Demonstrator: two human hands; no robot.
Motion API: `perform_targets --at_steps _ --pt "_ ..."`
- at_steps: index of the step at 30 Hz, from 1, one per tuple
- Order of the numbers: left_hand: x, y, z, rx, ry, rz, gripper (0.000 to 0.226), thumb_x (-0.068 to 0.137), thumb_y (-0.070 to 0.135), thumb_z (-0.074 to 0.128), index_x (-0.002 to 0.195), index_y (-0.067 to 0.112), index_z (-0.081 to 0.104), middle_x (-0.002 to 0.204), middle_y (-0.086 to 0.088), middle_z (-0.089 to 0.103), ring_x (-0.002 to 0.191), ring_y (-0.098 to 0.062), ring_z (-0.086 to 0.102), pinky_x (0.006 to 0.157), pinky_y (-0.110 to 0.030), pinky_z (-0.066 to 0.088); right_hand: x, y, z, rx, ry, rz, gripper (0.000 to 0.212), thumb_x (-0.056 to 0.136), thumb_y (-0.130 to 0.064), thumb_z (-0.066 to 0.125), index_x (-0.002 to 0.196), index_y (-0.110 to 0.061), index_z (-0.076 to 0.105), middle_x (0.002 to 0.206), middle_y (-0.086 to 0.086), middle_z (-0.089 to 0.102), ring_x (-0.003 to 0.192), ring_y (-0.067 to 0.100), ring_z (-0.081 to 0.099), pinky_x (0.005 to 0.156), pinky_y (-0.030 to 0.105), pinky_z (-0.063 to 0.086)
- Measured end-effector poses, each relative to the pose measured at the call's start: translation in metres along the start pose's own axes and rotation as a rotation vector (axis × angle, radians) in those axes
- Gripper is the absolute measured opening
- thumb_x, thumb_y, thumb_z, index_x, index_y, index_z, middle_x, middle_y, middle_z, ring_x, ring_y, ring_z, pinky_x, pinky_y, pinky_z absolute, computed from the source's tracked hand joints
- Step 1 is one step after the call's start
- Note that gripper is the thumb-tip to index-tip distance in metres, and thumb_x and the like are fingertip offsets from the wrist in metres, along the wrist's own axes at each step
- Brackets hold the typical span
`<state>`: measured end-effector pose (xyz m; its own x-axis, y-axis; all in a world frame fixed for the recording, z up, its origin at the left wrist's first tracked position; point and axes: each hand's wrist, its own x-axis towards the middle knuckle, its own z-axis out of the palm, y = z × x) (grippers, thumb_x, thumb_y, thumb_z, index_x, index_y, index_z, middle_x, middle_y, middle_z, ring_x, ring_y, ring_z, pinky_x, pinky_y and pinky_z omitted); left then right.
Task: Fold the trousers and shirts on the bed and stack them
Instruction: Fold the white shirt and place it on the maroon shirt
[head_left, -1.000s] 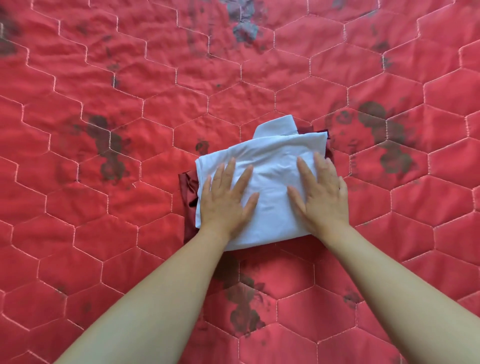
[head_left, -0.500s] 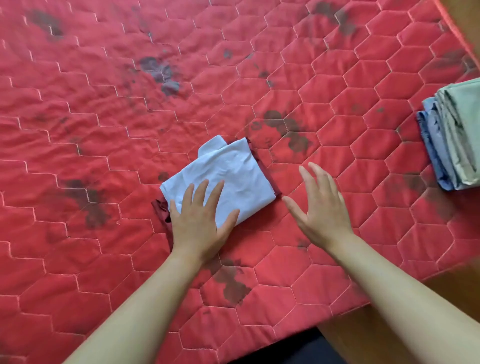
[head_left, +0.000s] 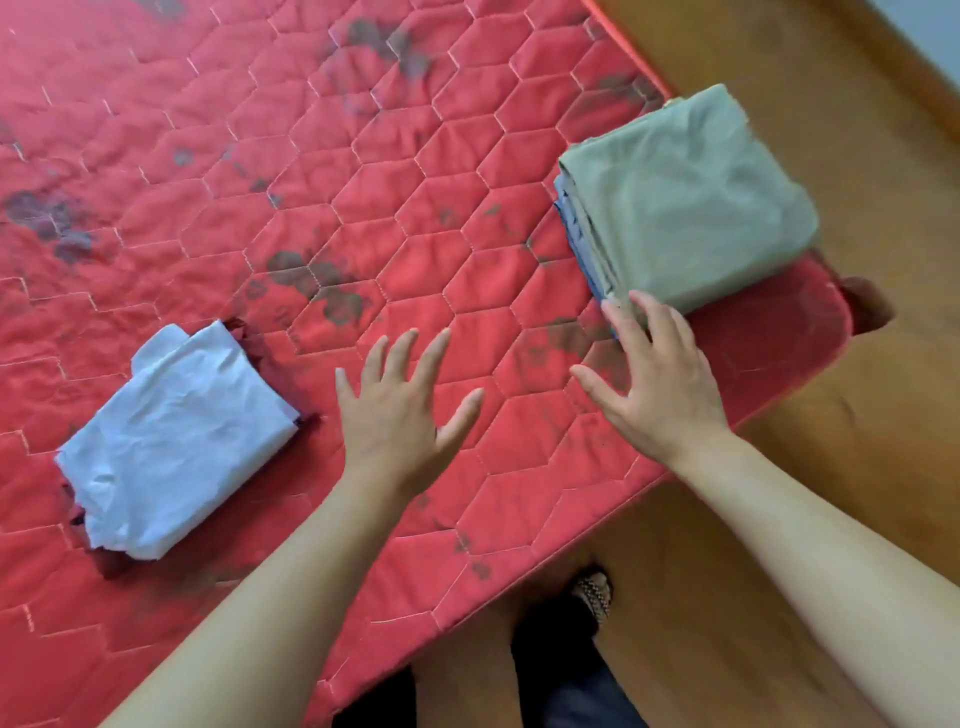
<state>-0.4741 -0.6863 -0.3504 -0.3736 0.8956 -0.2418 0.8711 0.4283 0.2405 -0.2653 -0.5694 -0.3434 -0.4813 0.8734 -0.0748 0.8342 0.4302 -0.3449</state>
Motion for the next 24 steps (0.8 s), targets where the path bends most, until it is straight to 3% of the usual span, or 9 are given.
perform_targets --at_steps 7,17,21,24 --pt "0.052 0.116 0.009 -0.064 0.042 0.026 0.078 0.077 0.074 0.018 0.143 0.035 0.03 0.147 0.0 0.035 0.138 -0.024 0.025 0.106 -0.062 0.021 0.044 0.096 -0.057 -0.022 0.022 -0.002 0.072 0.076 -0.064 0.051 0.137 -0.026 0.043 0.143 0.014 0.036 0.129 0.034 0.035 0.095 0.051 0.042" --pt "0.158 0.147 0.007 -0.01 0.057 0.086 0.078 0.077 0.074 0.019 0.141 0.032 0.034 0.146 -0.002 0.037 0.138 -0.026 0.027 0.105 -0.063 0.019 0.129 0.164 -0.077 -0.084 -0.019 -0.02 0.072 0.078 -0.06 0.053 0.138 -0.023 0.042 0.145 0.012 0.034 0.132 0.033 0.032 0.101 0.05 0.037" --pt "0.182 0.157 0.019 -0.026 0.066 0.036 0.077 0.078 0.074 0.022 0.142 0.033 0.032 0.147 -0.003 0.035 0.138 -0.026 0.025 0.105 -0.063 0.018 0.156 0.186 -0.067 -0.102 -0.058 -0.024 0.07 0.078 -0.06 0.053 0.139 -0.026 0.041 0.147 0.011 0.031 0.134 0.032 0.029 0.1 0.051 0.037" --pt "0.194 0.177 0.038 -0.09 0.061 -0.106 0.077 0.077 0.074 0.023 0.143 0.035 0.028 0.149 0.0 0.03 0.14 -0.025 0.02 0.106 -0.062 0.017 0.179 0.199 -0.054 -0.091 -0.083 -0.071 0.068 0.077 -0.06 0.052 0.136 -0.027 0.045 0.146 0.012 0.032 0.133 0.033 0.031 0.097 0.053 0.039"
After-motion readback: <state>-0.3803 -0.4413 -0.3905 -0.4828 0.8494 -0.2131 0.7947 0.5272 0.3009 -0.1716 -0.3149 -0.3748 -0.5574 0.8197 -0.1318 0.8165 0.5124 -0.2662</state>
